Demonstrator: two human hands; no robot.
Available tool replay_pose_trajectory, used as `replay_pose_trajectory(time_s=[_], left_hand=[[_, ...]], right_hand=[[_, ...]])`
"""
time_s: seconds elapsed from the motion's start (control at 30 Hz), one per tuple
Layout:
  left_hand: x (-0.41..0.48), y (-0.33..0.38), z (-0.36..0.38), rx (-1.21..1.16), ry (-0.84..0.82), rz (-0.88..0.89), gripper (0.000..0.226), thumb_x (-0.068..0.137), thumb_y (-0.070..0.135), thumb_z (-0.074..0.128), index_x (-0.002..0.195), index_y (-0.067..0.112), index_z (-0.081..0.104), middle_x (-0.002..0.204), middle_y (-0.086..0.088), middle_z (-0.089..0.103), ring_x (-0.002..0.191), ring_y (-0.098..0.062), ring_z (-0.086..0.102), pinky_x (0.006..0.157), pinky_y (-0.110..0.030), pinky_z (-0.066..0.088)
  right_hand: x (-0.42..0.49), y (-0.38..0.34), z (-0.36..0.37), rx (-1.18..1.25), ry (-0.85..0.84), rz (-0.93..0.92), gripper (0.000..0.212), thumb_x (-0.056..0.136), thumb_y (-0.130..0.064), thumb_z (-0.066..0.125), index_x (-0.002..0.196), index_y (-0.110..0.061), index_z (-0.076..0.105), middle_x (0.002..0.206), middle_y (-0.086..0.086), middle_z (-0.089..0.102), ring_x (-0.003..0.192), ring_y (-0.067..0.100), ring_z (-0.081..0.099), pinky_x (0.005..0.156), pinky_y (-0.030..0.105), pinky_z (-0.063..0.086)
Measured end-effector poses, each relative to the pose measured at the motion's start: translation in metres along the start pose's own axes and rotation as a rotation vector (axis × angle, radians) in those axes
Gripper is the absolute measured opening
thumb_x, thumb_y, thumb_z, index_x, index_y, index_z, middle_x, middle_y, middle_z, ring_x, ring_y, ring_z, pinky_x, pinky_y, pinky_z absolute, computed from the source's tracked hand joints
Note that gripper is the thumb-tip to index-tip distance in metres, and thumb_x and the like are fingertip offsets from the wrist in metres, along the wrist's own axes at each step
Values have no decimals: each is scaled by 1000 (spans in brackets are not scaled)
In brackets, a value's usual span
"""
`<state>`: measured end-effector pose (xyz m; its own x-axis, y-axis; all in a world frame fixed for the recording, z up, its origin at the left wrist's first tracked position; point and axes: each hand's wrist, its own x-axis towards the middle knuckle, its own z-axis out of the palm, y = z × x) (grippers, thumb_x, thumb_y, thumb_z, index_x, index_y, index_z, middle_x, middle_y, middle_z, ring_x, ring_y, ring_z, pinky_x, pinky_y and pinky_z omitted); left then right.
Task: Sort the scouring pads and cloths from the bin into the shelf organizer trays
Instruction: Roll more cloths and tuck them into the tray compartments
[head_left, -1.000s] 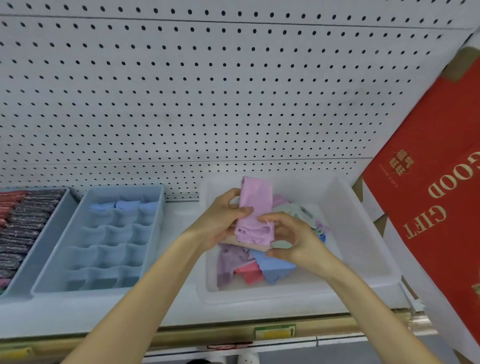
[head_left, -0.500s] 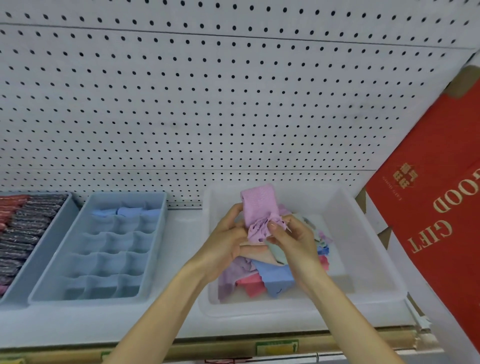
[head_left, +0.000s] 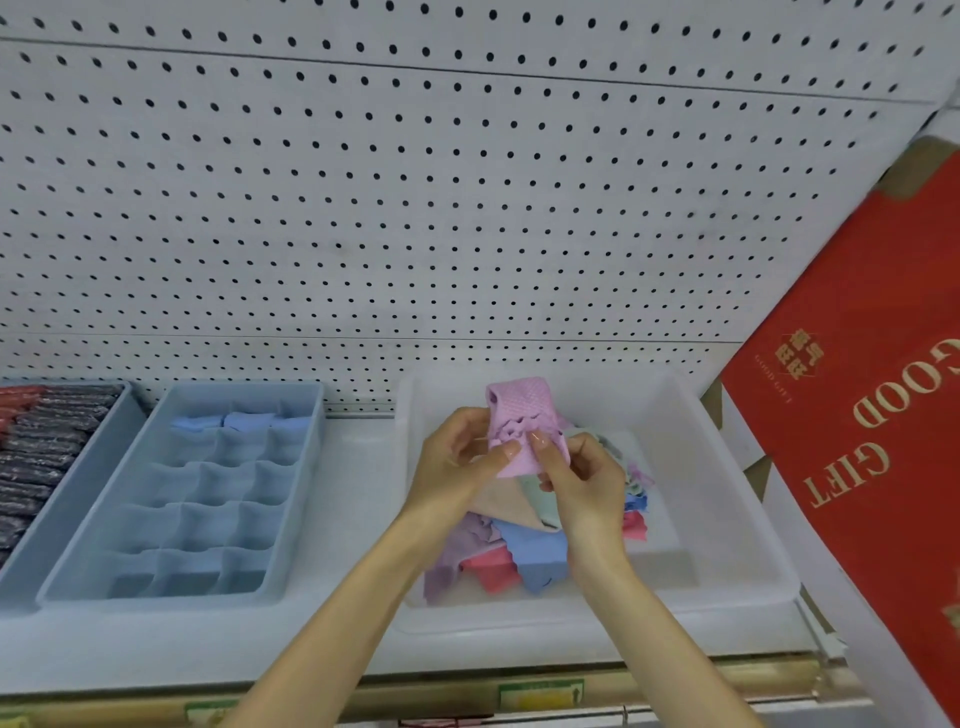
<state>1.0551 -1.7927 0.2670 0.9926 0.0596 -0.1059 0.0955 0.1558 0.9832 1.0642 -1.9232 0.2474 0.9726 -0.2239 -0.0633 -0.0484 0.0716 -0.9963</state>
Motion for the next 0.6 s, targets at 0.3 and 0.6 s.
replay_pose_trajectory(time_s=[0.3, 0.6], left_hand=[[-5, -4, -4, -133, -129, -101, 42, 80, -2, 67, 121, 7, 60, 114, -10, 71, 106, -26, 67, 90, -35, 55], [-18, 0, -16, 76, -235, -112, 39, 91, -3, 58, 126, 14, 57, 114, -4, 71, 97, -16, 69, 74, -31, 57]], right_hand=[[-1, 3, -21, 15, -195, -67, 19, 77, -15, 75, 78, -1, 63, 78, 6, 66, 79, 20, 63, 75, 31, 50], [16, -6, -36, -61, -626, 268, 56, 70, -19, 78, 121, -23, 56, 107, 10, 71, 102, 27, 67, 88, 42, 54]])
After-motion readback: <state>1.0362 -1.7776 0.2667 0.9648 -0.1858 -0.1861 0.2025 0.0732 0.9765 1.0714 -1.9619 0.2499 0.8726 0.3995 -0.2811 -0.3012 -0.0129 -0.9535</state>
